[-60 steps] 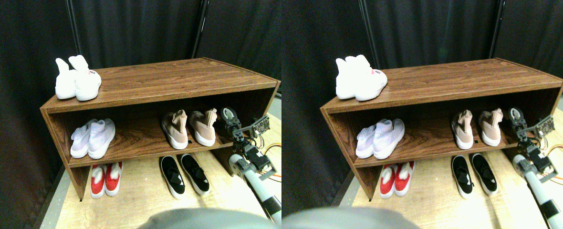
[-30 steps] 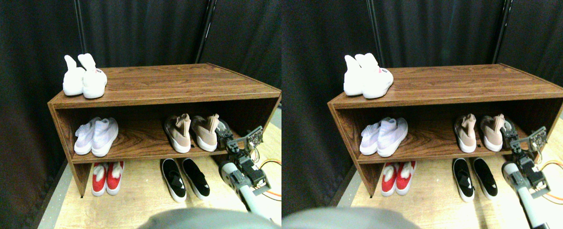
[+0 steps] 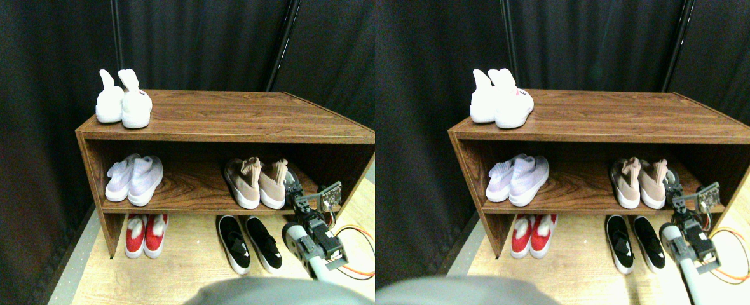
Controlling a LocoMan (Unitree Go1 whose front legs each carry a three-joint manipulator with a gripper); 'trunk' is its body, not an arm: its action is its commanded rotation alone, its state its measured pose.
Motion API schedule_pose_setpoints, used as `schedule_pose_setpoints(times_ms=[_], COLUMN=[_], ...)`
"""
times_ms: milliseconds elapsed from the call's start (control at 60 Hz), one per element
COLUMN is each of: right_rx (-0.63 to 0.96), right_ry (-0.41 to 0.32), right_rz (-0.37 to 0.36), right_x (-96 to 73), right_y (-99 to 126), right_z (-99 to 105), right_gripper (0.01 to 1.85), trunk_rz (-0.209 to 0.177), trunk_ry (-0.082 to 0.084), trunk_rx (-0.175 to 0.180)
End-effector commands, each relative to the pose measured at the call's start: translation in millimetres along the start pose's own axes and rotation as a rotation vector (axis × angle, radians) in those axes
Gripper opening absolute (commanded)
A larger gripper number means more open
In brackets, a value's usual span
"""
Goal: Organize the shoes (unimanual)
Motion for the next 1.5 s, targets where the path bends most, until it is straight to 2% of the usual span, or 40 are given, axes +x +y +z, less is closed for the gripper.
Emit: schedule_pose_setpoints(times_ms=[17,283,483,600,667,767,800,900,933,1000,1050,1183,1383,1433,1500], right_rx=[0.007,0.051,-0.003,-0.031,-0.045,-0.015,-0.023,-0.019,-0.054,-0.044,-0.045,-0.039,-0.061,-0.063,-0.02], right_ry=[0.002,0.01,0.0,-0.029,-0.014,-0.046,-0.054,-0.047,-0.043,-0.062,-0.033,-0.055,-0.007,-0.015,-0.009], right_rz=[-0.003,0.02,0.027,0.047,0.07,0.075,0.111,0.143,0.176,0.19,0.241,0.26,0.319,0.336,0.355], right_x=[-1.1,-4.6,-7.5,-5.0,-3.4,-7.2,-9.6,-14.1,-16.6,-21.2,-27.7,-43.2,-67.5,-77.3,-93.5], right_y=[3,10,13,12,13,22,27,37,42,49,52,55,51,50,48], right_z=[-3,2,-1,7,14,23,28,38,43,50,59,68,71,71,69], right_gripper=[0.06,0.06,0.06,0.06,0.06,0.06,0.06,0.06,0.06,0.06,0.06,0.06,0.06,0.06,0.06], trunk_rz=[0.016,0.009,0.005,-0.006,-0.013,-0.024,-0.027,-0.038,-0.038,-0.047,-0.049,-0.05,-0.051,-0.051,-0.049], trunk_ry=[0.022,0.022,0.019,0.012,0.01,0.006,0.005,0.002,0.002,0.0,0.0,0.001,0.013,0.017,0.03], trunk_rx=[-0.004,0.004,0.007,0.013,0.016,0.024,0.026,0.032,0.032,0.037,0.038,0.039,0.038,0.038,0.035])
